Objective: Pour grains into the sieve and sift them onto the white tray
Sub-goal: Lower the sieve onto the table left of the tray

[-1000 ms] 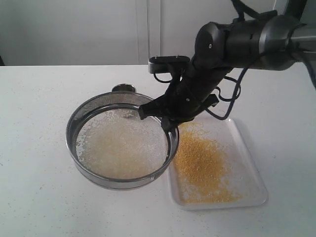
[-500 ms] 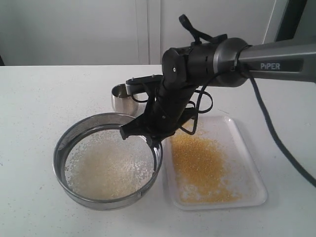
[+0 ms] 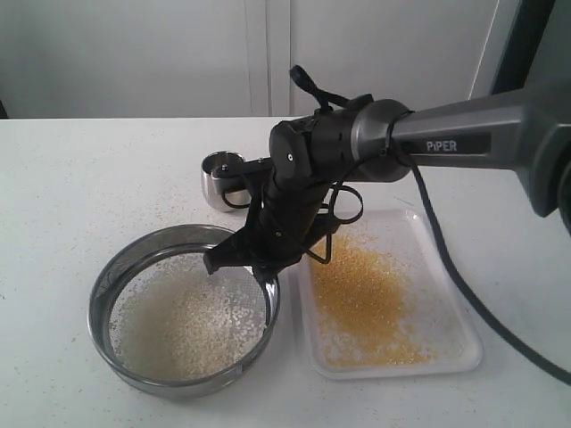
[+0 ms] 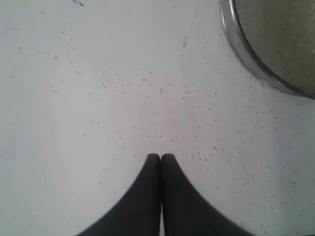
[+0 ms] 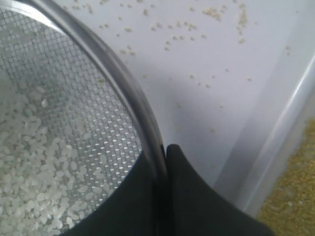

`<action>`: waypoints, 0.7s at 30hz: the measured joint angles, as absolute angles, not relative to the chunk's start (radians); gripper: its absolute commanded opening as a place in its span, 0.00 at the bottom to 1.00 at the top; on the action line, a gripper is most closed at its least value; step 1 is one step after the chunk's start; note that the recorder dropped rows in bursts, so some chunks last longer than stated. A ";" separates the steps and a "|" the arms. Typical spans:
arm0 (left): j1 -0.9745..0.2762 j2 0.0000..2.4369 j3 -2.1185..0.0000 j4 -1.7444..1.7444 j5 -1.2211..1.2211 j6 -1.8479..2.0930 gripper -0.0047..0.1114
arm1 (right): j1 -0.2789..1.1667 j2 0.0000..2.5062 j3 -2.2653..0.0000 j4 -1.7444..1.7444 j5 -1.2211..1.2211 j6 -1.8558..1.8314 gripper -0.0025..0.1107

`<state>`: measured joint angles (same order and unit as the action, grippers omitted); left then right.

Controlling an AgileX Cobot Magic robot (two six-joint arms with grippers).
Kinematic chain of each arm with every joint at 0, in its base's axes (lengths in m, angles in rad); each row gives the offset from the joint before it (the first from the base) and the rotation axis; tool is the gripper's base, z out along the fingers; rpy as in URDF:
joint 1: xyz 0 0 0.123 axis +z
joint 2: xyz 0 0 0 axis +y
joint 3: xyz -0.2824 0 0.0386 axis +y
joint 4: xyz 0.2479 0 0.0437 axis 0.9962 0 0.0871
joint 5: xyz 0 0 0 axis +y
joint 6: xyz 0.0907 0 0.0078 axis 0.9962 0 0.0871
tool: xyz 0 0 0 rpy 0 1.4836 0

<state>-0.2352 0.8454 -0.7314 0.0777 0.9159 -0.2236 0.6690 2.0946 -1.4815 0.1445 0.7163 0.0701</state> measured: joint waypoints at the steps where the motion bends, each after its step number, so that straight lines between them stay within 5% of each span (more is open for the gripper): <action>1: -0.235 0.845 -0.731 0.078 0.916 -0.224 0.04 | 0.669 2.097 -1.481 0.143 0.714 0.070 0.02; 21: -0.235 0.845 -0.731 0.078 0.916 -0.224 0.04 | 0.669 2.111 -1.483 0.143 0.697 0.078 0.02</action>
